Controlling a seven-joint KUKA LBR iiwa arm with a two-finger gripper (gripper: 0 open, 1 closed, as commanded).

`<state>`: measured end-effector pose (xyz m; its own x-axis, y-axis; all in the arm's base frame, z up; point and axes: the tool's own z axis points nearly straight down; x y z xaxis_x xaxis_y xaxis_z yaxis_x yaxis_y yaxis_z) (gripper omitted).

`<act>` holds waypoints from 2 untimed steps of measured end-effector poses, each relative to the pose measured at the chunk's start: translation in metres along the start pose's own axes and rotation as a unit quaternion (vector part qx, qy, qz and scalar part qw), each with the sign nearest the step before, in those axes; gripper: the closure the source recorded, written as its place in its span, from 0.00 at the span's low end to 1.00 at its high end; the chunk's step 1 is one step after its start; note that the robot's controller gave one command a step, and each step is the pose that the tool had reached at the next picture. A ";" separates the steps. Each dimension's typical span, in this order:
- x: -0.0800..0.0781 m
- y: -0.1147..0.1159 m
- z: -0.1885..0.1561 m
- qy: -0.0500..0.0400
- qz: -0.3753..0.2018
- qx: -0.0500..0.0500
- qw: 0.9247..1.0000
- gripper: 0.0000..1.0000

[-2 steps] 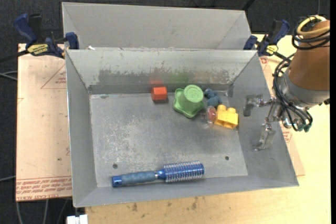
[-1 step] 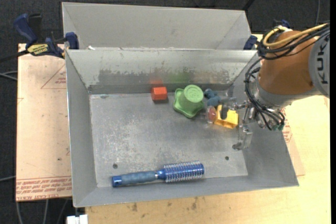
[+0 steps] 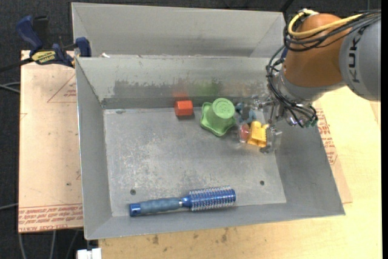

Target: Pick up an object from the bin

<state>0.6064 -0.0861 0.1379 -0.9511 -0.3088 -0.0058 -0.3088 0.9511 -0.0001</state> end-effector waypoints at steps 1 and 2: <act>-0.004 -0.020 0.071 0.003 -0.048 -0.001 0.999 0.00; -0.005 -0.042 0.067 0.000 -0.028 0.000 1.000 0.00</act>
Offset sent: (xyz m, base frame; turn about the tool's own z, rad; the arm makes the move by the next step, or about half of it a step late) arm 0.0114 -0.0180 -0.0679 -0.1003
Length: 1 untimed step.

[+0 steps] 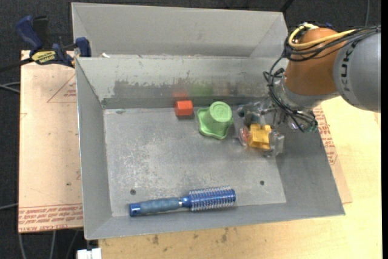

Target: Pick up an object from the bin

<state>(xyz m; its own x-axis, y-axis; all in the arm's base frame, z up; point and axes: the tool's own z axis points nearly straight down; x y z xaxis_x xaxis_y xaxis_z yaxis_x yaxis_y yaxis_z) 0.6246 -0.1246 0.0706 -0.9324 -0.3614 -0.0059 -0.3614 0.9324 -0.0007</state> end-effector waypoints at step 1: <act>0.063 0.028 0.000 0.001 -0.244 -0.003 0.970 0.00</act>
Offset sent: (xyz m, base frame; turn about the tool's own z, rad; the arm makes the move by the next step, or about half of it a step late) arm -0.0694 0.0001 -0.0006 -0.4947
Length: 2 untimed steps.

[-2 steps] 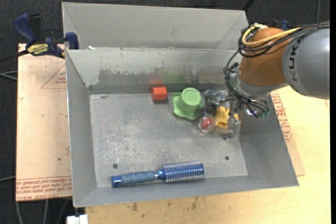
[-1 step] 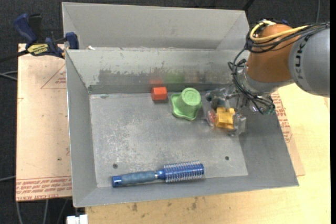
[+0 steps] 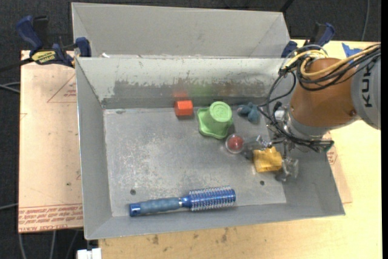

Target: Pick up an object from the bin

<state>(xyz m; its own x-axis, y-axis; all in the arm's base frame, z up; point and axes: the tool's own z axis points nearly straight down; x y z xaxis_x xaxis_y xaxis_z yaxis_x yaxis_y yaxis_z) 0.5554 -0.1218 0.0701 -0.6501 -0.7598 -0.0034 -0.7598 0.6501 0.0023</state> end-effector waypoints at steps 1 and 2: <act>0.004 -0.008 0.001 -0.002 0.028 -0.004 1.000 0.00; 0.006 -0.010 0.000 -0.001 0.028 0.000 1.000 1.00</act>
Offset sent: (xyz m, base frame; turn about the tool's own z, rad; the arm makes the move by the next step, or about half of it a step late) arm 0.0028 -0.0156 -0.0001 0.0561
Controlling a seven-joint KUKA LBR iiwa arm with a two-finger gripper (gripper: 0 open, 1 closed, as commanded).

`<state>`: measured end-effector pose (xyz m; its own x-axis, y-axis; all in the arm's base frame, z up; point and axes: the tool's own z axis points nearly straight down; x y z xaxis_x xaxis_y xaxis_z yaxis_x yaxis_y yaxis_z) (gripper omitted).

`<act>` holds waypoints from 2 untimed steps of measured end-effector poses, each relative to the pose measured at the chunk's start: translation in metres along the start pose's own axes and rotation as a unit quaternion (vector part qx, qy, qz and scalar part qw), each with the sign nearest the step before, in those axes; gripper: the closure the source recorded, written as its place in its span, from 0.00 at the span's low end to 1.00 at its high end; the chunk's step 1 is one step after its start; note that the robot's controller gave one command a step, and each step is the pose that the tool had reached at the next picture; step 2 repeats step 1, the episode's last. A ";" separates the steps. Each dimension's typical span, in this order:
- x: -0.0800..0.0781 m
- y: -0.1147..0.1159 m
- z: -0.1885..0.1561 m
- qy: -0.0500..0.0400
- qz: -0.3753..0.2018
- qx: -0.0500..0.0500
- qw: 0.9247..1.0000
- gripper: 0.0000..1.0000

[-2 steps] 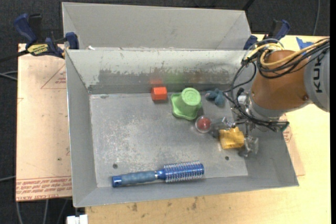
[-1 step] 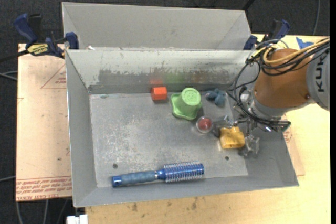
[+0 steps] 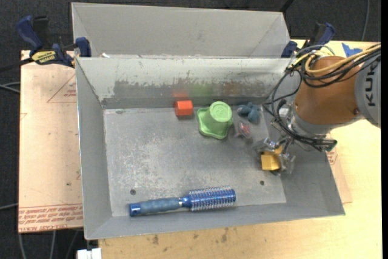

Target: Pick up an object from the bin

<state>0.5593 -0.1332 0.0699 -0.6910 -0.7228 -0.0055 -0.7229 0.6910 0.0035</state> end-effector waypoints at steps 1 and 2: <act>-0.014 -0.007 -0.135 -0.001 -0.021 0.006 1.000 1.00; -0.014 -0.007 -0.135 -0.001 -0.021 0.006 1.000 1.00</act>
Offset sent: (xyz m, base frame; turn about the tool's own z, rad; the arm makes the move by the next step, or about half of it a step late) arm 0.0114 0.0038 0.1300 -0.0439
